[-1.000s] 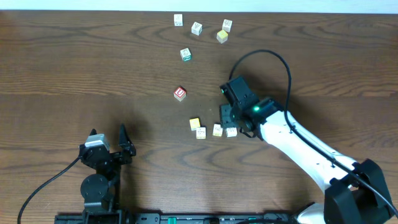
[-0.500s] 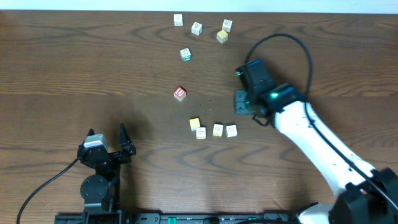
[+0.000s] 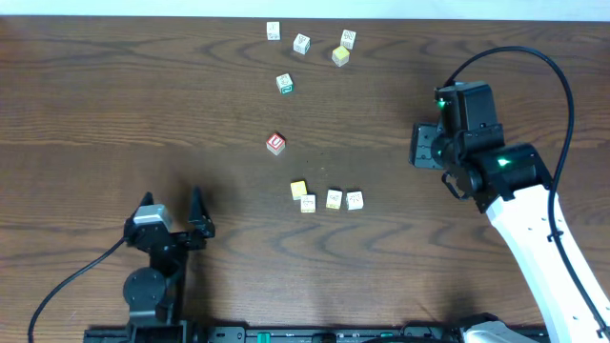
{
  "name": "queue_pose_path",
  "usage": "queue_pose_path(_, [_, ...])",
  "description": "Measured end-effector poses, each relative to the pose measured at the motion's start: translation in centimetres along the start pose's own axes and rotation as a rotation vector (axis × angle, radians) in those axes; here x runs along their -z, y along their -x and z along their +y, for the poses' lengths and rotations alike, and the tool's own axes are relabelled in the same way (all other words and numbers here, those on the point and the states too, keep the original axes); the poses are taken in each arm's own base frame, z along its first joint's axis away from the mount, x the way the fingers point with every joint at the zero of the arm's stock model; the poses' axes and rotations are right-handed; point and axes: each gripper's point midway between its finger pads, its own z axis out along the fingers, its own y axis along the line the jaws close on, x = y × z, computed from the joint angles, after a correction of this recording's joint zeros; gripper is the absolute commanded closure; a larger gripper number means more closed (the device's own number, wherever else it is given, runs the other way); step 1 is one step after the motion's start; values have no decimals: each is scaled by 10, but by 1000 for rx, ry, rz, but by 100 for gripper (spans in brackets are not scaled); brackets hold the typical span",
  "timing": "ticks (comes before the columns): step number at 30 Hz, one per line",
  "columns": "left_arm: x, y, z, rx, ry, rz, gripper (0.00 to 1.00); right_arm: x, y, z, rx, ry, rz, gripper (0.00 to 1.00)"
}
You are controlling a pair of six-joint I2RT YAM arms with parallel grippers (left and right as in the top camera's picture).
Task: Lift 5 blocks
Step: 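Open and raise the right gripper away to the right, then move the left gripper over the red U block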
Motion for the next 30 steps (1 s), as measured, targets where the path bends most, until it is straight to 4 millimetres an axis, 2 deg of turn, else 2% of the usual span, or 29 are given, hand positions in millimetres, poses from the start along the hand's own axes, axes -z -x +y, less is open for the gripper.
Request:
queue_pose_path(3, [-7, -21, -2, 13, -14, 116, 12, 0, 1, -5, -10, -8, 0, 43])
queue_pose_path(5, [-13, -22, -7, 19, -31, 176, 12, -1, 2, -9, -19, -13, -1, 42])
queue_pose_path(8, [-31, -3, -22, 20, -68, 245, 12, -1, 4, -16, -32, -22, -1, 42])
queue_pose_path(11, [-60, 19, -47, 10, -134, 330, 12, -2, 5, -22, -52, -24, 2, 42])
queue_pose_path(14, [-86, 23, -77, 5, -235, 433, 12, -2, 4, -27, -63, -30, 9, 43])
queue_pose_path(16, [-97, 15, -95, 11, -310, 492, 12, -2, 2, -29, -66, -32, 20, 43])
queue_pose_path(18, [-100, -6, -108, 30, -375, 569, 12, -2, 1, -33, -74, -38, 27, 42])
queue_pose_path(22, [-101, -42, -113, 38, -431, 682, 12, -2, 2, -38, -88, -44, 24, 40])
queue_pose_path(30, [-96, -80, -119, -98, -418, 805, 12, -3, 3, -37, -89, -37, 24, 39])
